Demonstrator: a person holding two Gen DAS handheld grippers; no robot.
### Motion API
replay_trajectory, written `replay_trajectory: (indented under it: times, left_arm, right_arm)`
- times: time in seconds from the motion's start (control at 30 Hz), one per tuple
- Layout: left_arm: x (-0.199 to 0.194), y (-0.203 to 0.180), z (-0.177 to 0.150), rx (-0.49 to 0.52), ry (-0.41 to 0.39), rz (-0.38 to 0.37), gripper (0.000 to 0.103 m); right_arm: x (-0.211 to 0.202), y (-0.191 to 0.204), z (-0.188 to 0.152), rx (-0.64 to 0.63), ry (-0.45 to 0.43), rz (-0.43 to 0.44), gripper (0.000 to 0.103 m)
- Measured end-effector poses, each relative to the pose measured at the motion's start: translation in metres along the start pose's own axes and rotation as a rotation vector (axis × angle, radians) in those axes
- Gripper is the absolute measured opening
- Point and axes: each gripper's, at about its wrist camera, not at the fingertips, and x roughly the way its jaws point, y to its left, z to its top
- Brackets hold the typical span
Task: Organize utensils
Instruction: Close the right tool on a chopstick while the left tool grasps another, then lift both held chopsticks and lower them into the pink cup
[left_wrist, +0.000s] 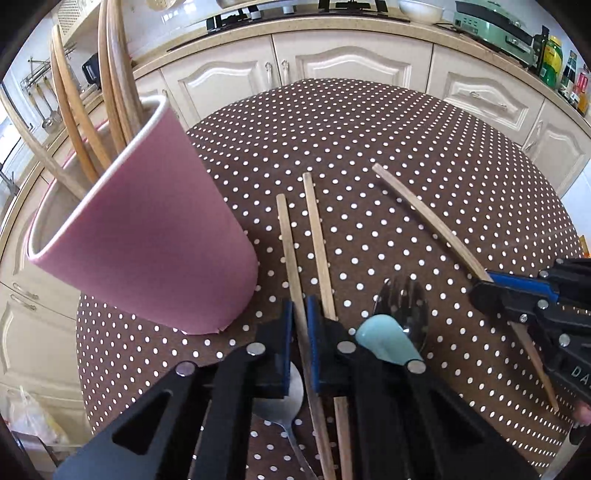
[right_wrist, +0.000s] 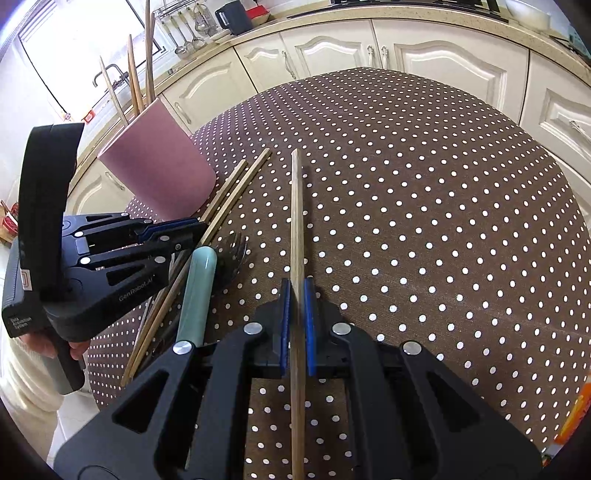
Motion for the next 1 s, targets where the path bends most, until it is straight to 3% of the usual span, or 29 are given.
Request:
replay_trajectory:
  times: [0.3, 0.53, 0.7, 1.0]
  left_arm:
    - [-0.012, 0.004, -0.026, -0.041, -0.028, -0.025, 0.006]
    - [-0.042, 0.008, -0.042, -0.057, -0.114, -0.048, 0.006]
    - [-0.08, 0.016, -0.055, -0.087, -0.256, -0.033, 0.006]
    - [-0.151, 0.034, -0.076, -0.181, -0.522, 0.027, 0.006]
  right_arm:
    - [-0.011, -0.005, -0.001, 0.014, -0.02, -0.005, 0.007]
    - [-0.027, -0.007, 0.004, 0.04, -0.057, -0.002, 0.007]
    - [-0.047, 0.0, 0.011, 0.065, -0.14, 0.035, 0.007]
    - [-0.086, 0.032, 0.031, 0.054, -0.38, 0.145, 0.007]
